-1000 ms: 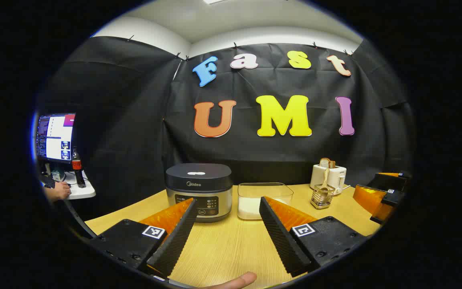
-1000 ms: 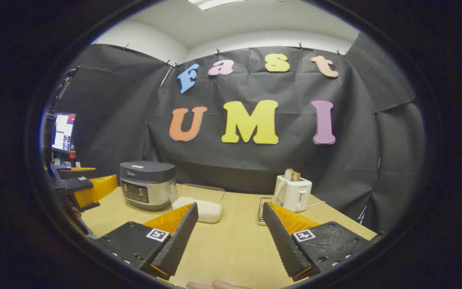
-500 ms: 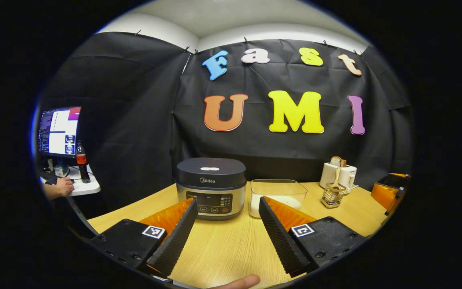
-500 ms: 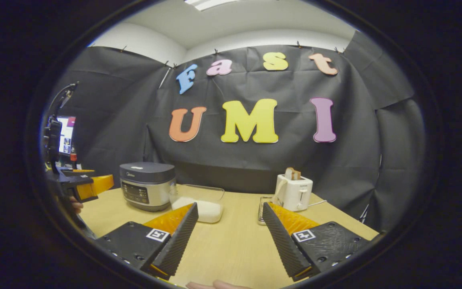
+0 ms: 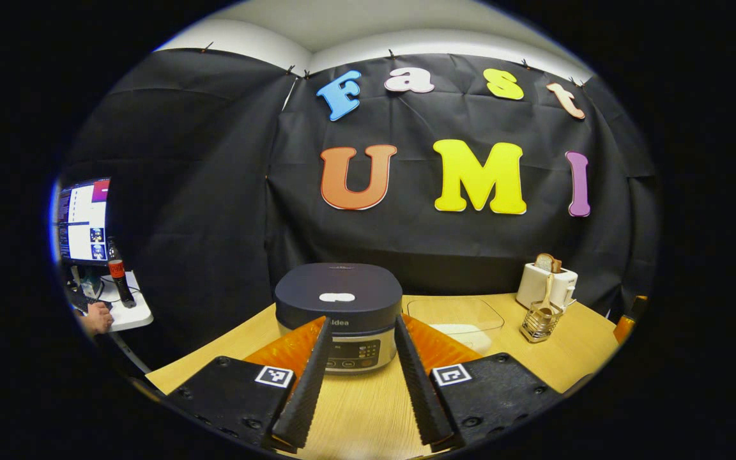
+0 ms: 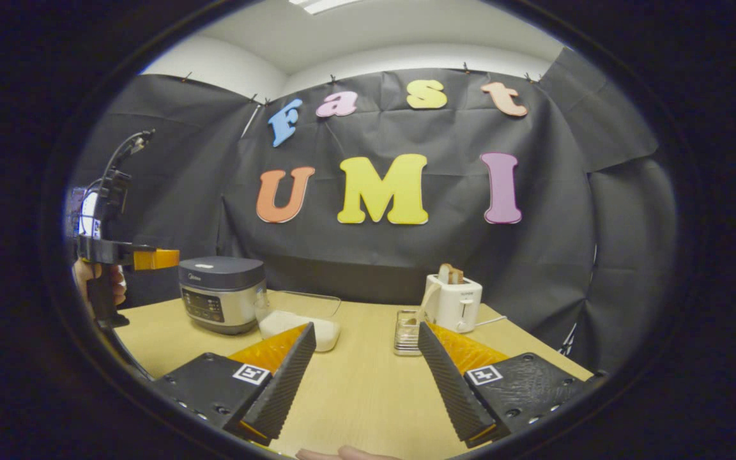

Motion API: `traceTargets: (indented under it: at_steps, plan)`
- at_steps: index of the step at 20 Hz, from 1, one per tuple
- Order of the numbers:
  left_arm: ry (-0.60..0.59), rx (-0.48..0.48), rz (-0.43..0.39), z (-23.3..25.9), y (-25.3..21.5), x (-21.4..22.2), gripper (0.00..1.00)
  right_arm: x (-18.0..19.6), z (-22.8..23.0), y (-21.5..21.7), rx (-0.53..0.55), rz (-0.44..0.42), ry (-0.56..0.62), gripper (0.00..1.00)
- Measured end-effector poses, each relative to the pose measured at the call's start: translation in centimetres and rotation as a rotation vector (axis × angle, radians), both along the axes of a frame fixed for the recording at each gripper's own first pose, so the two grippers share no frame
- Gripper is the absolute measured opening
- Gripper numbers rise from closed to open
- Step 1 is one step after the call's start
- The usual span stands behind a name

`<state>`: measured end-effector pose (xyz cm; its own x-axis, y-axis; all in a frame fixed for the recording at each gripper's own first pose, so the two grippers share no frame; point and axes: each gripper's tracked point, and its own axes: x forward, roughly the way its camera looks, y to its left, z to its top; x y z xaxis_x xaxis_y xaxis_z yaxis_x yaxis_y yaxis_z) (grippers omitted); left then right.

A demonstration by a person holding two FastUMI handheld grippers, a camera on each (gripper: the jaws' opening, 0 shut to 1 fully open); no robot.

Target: Close the left gripper, press the button to open the rice cooker; take a wooden spoon from the chopstick holder with the right hand, scoop a spoonful of rice and pour it into the rice cooker, then put the wooden spoon back into the chopstick holder.

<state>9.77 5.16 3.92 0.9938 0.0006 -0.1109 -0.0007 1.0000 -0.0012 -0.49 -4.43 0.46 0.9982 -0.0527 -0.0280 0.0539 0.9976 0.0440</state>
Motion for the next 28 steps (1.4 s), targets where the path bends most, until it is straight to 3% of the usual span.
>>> traceTargets:
  at_steps: [2,5,7,14,21,28]
  plan:
    - [0.044,0.013,-0.004,-0.2,0.7,2.7,0.41,-0.4,0.8,-2.1,-0.012,-0.050,-0.020,0.96]
    - [0.149,-0.040,-0.027,-1.6,0.8,5.9,0.14,-1.1,2.1,-3.9,-0.012,-0.097,-0.055,0.96]
    - [0.189,-0.065,-0.026,-1.7,1.2,7.4,0.03,-1.3,2.2,-4.2,0.004,-0.095,-0.060,0.96]
    - [0.288,-0.059,-0.009,-3.4,2.3,10.6,0.03,-1.1,1.8,-4.4,0.020,-0.077,-0.048,0.96]
    - [0.390,-0.019,-0.037,-3.6,2.5,10.6,0.03,-1.2,1.8,-3.4,0.028,-0.048,-0.048,0.96]
    - [0.531,0.034,-0.006,-4.1,2.9,11.4,0.03,-1.2,1.4,-1.8,0.027,-0.012,-0.039,0.96]
